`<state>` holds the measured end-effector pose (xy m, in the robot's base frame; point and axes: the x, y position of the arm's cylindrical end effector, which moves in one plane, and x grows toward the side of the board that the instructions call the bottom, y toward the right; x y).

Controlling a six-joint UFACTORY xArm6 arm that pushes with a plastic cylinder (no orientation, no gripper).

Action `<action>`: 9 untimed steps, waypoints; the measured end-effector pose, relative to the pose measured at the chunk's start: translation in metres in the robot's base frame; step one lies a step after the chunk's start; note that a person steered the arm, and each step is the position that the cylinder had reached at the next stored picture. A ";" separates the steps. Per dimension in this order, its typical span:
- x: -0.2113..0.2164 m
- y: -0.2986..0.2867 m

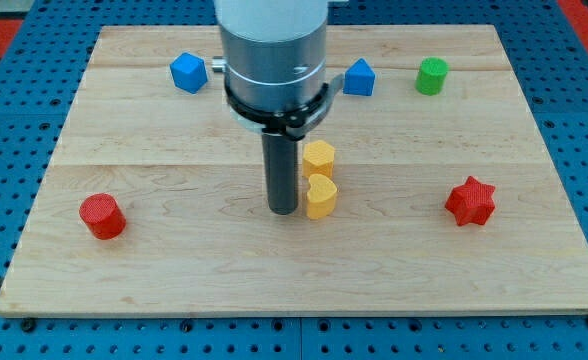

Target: Slide the red circle to the parallel left of the yellow heart

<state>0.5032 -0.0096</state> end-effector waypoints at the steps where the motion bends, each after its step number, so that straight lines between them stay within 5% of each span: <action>1: 0.000 0.021; 3: 0.002 0.031; 5: 0.056 -0.047; 7: 0.062 -0.184; 9: 0.058 -0.226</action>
<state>0.5608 -0.2357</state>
